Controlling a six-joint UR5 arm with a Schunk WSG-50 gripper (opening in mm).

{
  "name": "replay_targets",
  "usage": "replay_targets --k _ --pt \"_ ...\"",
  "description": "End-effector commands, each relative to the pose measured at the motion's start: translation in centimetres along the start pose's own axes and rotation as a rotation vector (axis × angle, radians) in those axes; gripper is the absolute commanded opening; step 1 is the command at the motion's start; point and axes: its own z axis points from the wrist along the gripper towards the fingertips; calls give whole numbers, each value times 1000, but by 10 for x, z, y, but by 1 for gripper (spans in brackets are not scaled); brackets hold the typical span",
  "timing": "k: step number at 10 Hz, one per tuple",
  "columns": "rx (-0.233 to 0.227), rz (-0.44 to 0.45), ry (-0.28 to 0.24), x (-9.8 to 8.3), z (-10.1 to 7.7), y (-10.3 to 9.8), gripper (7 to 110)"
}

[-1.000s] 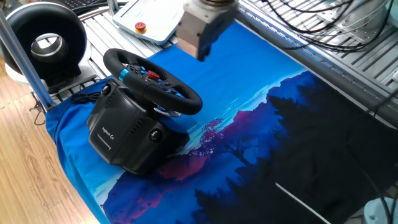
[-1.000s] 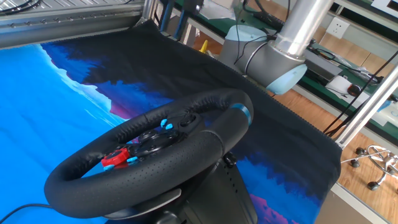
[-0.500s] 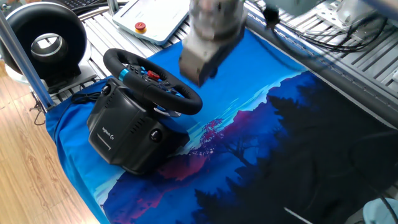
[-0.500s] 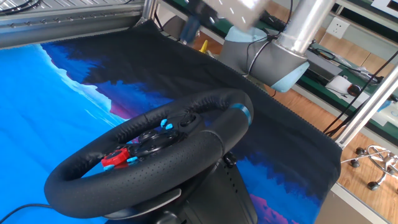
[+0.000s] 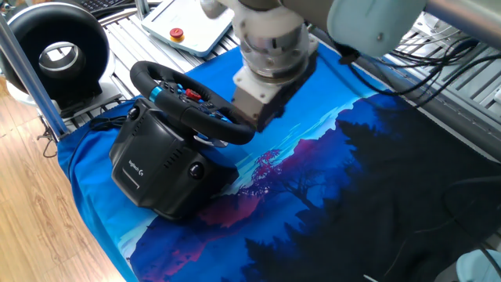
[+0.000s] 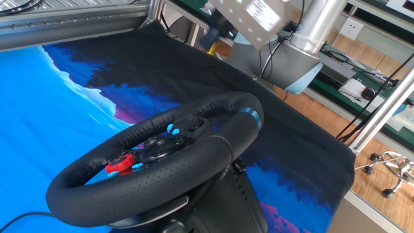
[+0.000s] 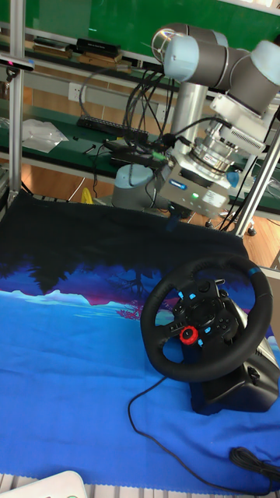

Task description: Rotate the steering wheel 90 degrees counterclockwise

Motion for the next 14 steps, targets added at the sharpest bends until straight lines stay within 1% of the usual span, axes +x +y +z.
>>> replay_targets --k 1,2,3,4,5,6,7,8,9,10,11,13,14 --pt "111 -29 26 11 -4 -29 7" --pt "67 -27 26 11 -3 -18 7" --pt "-4 -40 33 13 -3 0 7" --pt "-29 -49 32 12 -4 5 7" --pt "-81 -55 10 6 -5 18 7" --pt "-102 -51 -5 0 -4 24 7" --pt "-97 -30 -6 -3 -2 26 7" --pt "-73 -24 29 7 -3 19 7" --pt "-29 -10 52 14 -4 5 7" --pt "-41 6 57 14 -6 6 7" --pt "-65 -27 78 13 -10 5 7" --pt "-59 -89 117 19 -7 3 7" --pt "-52 -115 116 18 -6 3 7"
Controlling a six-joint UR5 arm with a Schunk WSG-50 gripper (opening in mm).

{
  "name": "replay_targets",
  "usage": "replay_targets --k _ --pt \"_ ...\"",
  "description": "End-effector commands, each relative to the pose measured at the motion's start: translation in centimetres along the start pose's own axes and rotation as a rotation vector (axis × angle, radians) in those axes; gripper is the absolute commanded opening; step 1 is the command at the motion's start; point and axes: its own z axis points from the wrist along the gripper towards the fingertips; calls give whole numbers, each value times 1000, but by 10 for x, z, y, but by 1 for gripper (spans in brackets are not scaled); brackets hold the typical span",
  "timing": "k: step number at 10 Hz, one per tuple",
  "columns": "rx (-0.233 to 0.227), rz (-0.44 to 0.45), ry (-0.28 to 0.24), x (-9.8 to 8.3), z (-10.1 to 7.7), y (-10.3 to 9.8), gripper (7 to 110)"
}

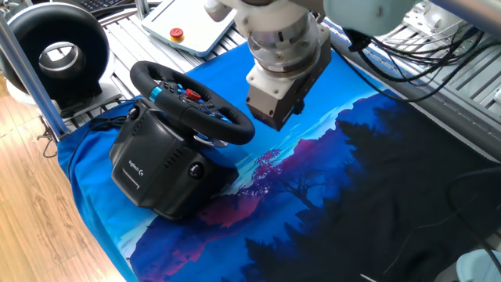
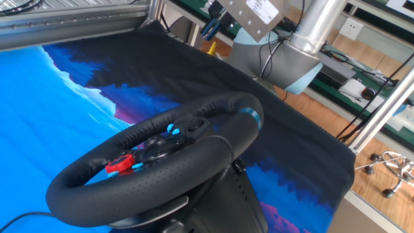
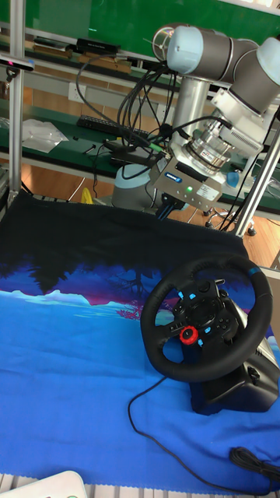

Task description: Rotate the steering wheel 90 degrees counterclockwise

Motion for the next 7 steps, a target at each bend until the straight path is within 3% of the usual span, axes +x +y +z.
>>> replay_targets --k 1,4,5,6,7 --pt "-59 -87 11 -1 0 14 7" --pt "-43 -39 18 0 0 10 7" --pt "-60 6 45 7 0 14 7" --pt "-64 -31 80 16 -1 15 7" --pt "-108 -79 57 11 -1 25 7"
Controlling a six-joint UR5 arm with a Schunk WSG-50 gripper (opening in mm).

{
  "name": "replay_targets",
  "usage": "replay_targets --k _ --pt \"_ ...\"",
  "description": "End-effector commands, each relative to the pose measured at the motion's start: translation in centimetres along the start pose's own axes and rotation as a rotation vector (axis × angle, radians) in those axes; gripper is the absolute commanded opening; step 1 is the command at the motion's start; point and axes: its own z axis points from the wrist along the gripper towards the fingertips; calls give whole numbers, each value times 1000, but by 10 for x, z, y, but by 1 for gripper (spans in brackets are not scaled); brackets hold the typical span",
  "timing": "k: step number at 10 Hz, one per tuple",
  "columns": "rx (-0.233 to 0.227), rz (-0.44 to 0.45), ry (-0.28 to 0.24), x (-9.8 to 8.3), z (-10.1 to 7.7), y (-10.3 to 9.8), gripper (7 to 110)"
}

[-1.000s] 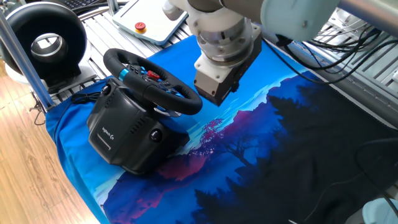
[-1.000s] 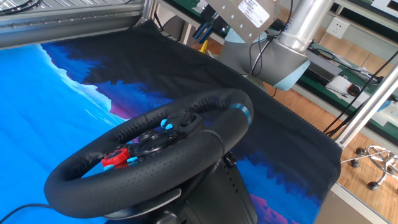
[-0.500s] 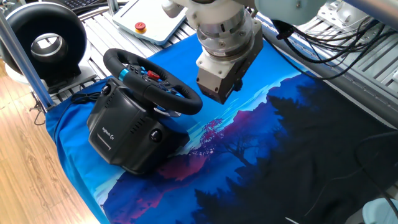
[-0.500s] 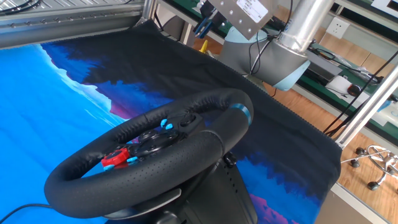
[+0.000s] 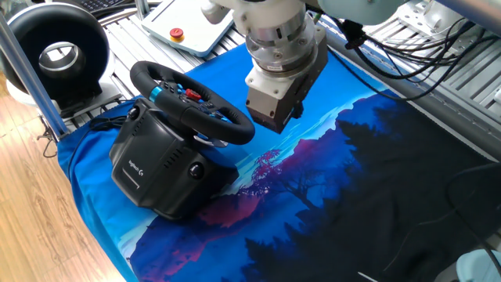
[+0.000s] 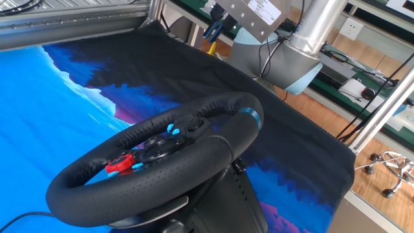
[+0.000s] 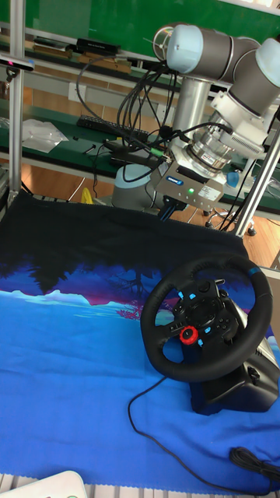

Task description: Rotate the steering wheel 90 degrees counterclockwise

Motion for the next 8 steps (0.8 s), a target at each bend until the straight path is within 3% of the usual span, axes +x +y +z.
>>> replay_targets --k 1,2,5,7,8 --pt "-113 -58 -45 -11 -3 28 7" --pt "-159 -96 -94 -22 -5 40 7" --pt "-156 -143 -157 -36 -7 41 7" --pt "-173 -195 -26 -3 -5 43 7" --pt "-226 -220 19 10 -7 55 7"
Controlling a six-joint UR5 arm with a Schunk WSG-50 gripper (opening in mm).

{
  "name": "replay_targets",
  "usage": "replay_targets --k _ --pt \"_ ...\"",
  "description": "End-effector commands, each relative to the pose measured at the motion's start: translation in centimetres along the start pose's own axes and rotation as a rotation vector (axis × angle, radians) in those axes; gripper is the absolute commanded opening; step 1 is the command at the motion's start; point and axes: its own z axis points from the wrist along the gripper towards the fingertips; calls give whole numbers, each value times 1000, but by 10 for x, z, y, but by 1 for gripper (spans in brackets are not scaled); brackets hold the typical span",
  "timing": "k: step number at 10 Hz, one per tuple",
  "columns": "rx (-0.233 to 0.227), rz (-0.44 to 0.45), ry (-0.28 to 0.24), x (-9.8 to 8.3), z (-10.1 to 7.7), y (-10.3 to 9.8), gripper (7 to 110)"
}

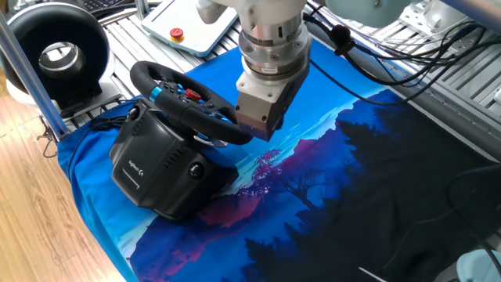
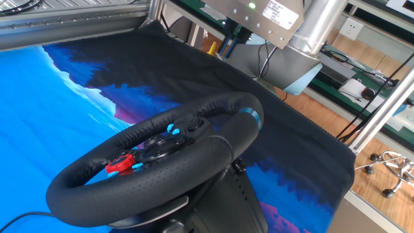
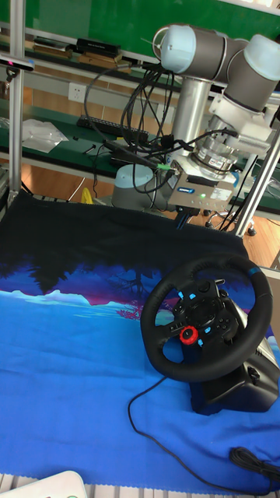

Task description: Rotate the steering wheel 90 degrees counterclockwise

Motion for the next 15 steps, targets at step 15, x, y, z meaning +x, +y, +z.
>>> replay_targets --k 15 --pt "149 -70 -147 -69 14 32 44"
